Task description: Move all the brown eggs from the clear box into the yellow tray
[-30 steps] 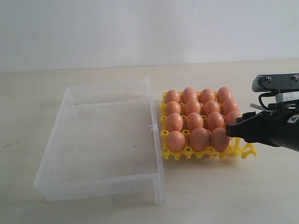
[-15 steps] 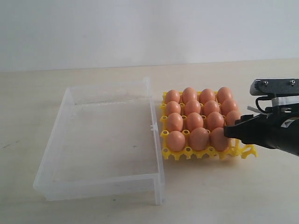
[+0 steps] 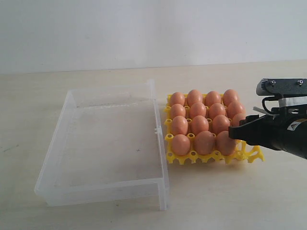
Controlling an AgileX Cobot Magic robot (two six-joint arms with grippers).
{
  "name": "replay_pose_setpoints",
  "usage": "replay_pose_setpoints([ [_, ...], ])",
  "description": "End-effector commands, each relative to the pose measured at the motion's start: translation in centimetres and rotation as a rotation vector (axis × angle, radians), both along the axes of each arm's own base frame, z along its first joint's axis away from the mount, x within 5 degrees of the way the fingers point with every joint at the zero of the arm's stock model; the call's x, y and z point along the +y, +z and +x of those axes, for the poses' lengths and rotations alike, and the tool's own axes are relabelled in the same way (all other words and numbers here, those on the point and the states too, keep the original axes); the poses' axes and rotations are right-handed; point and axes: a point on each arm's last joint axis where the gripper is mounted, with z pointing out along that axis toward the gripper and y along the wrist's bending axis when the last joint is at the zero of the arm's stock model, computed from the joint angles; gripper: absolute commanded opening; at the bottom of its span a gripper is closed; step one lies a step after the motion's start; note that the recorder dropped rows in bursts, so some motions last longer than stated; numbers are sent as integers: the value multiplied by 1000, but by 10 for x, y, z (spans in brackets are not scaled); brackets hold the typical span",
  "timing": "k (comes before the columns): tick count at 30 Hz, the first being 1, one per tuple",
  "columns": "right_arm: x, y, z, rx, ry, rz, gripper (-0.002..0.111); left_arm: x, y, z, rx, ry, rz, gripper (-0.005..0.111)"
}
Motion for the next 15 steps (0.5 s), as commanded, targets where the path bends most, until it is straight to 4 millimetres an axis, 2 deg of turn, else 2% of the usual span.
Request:
replay_pose_setpoints([
  [1, 0, -2, 0, 2, 13, -17, 0, 0, 3, 0, -21, 1, -7, 0],
  [7, 1, -15, 4, 53, 21, -38, 0, 0, 3, 0, -21, 1, -7, 0],
  [15, 5, -13, 12, 63, 39, -40, 0, 0, 3, 0, -21, 1, -7, 0],
])
